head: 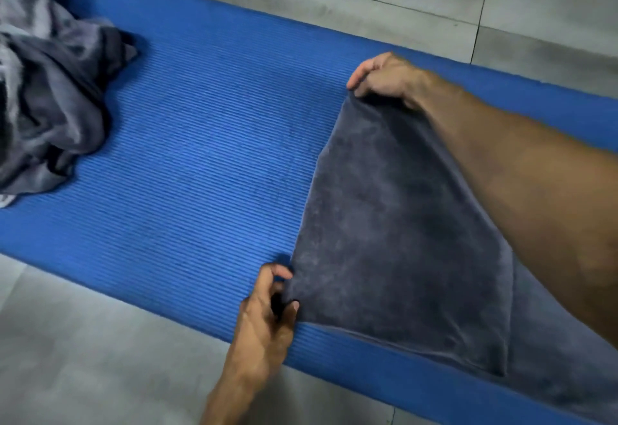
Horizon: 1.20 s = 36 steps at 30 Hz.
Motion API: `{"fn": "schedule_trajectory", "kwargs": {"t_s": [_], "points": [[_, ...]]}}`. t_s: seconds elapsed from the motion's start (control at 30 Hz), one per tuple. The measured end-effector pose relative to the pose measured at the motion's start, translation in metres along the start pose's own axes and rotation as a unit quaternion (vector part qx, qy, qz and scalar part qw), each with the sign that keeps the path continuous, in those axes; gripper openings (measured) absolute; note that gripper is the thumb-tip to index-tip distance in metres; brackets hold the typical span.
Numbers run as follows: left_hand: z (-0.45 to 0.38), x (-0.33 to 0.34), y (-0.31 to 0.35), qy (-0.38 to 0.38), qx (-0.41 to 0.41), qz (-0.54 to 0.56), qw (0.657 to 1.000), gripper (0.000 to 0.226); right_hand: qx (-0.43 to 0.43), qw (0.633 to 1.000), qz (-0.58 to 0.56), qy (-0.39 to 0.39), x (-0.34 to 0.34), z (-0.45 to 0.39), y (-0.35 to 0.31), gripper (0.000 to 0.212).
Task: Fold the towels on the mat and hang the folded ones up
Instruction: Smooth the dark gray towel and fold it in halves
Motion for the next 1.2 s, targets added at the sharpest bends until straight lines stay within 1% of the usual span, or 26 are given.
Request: {"fn": "schedule_trajectory", "kwargs": {"t_s": [0.07, 0.13, 0.27, 0.3, 0.37, 0.47, 0.53, 0.6, 0.67, 0.7, 0.8, 0.87, 0.93, 0.97, 1.0, 1.03, 1.07, 1.13, 1.17, 1.2], "points": [[0.0, -0.001, -0.003, -0.015, 0.017, -0.013, 1.0, 0.029, 0.006, 1.0, 0.024, -0.01, 0.004, -0.005, -0.003, 0.028], [-0.002, -0.003, -0.007, -0.029, 0.009, -0.009, 1.0, 0.029, 0.012, 1.0, 0.015, -0.014, 0.007, -0.008, -0.006, 0.036], [-0.008, -0.022, -0.019, -0.042, -0.01, -0.007, 0.999, 0.033, 0.003, 0.995, -0.095, -0.007, 0.012, -0.016, -0.027, 0.038], [-0.01, -0.028, -0.024, -0.043, -0.016, -0.013, 0.999, 0.034, 0.0, 0.995, -0.103, -0.01, 0.013, -0.017, -0.035, 0.037], [-0.015, -0.041, -0.033, -0.04, -0.025, -0.023, 0.999, 0.042, -0.014, 0.997, -0.071, -0.019, 0.02, -0.019, -0.048, 0.035], [-0.02, -0.048, -0.038, -0.036, -0.032, -0.039, 0.998, 0.048, -0.057, 0.998, 0.019, -0.016, 0.034, -0.015, -0.055, 0.035], [-0.021, -0.047, -0.038, -0.04, -0.03, -0.036, 0.998, 0.047, -0.063, 0.991, 0.114, 0.008, 0.04, -0.01, -0.048, 0.025], [-0.022, -0.047, -0.039, -0.033, -0.028, -0.033, 0.999, 0.048, -0.061, 0.984, 0.166, 0.028, 0.043, -0.009, -0.041, 0.017], [-0.023, -0.046, -0.038, -0.027, -0.022, -0.033, 0.999, 0.052, -0.051, 0.981, 0.179, 0.054, 0.039, -0.011, -0.042, 0.023], [-0.022, -0.046, -0.037, -0.027, -0.017, -0.034, 0.999, 0.05, -0.05, 0.978, 0.19, 0.062, 0.038, -0.012, -0.044, 0.027], [-0.022, -0.048, -0.035, -0.024, -0.007, -0.034, 0.999, 0.044, -0.058, 0.974, 0.219, 0.025, 0.051, -0.012, -0.055, 0.042], [-0.021, -0.051, -0.032, -0.018, 0.002, -0.029, 0.999, 0.039, -0.032, 0.977, 0.21, 0.006, 0.062, -0.013, -0.058, 0.04], [-0.019, -0.051, -0.03, -0.022, 0.01, -0.031, 0.999, 0.03, -0.001, 0.983, 0.181, 0.024, 0.068, -0.017, -0.06, 0.027], [-0.017, -0.05, -0.031, -0.028, 0.006, -0.031, 0.999, 0.031, 0.015, 0.988, 0.148, 0.036, 0.07, -0.021, -0.058, 0.017], [-0.015, -0.052, -0.034, -0.03, -0.001, -0.032, 0.999, 0.037, 0.049, 0.994, 0.089, 0.042, 0.075, -0.024, -0.056, 0.007], [-0.014, -0.055, -0.038, -0.026, -0.008, -0.03, 0.999, 0.039, 0.088, 0.995, 0.017, 0.04, 0.08, -0.024, -0.054, 0.004], [-0.015, -0.061, -0.042, -0.019, -0.014, -0.031, 0.999, 0.034, 0.11, 0.992, -0.051, 0.042, 0.083, -0.024, -0.056, 0.01], [-0.022, -0.079, -0.052, 0.011, -0.023, -0.036, 0.999, 0.032, 0.077, 0.987, -0.134, 0.051, 0.086, -0.024, -0.074, 0.015], [-0.027, -0.089, -0.058, 0.026, -0.028, -0.042, 0.998, 0.032, 0.053, 0.983, -0.167, 0.049, 0.086, -0.021, -0.086, 0.011], [-0.031, -0.101, -0.062, 0.042, -0.03, -0.059, 0.997, 0.037, 0.035, 0.979, -0.195, 0.039, 0.086, -0.017, -0.098, 0.013]]}}
Point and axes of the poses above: each hand's wrist, its own z-axis away from the middle knuckle, its own x-axis out of the palm, y = z × x, the point moved 8 cm from there along -z, towards the middle knuckle, and after that the axes turned 10 degrees about y, right-handed, at the moved point
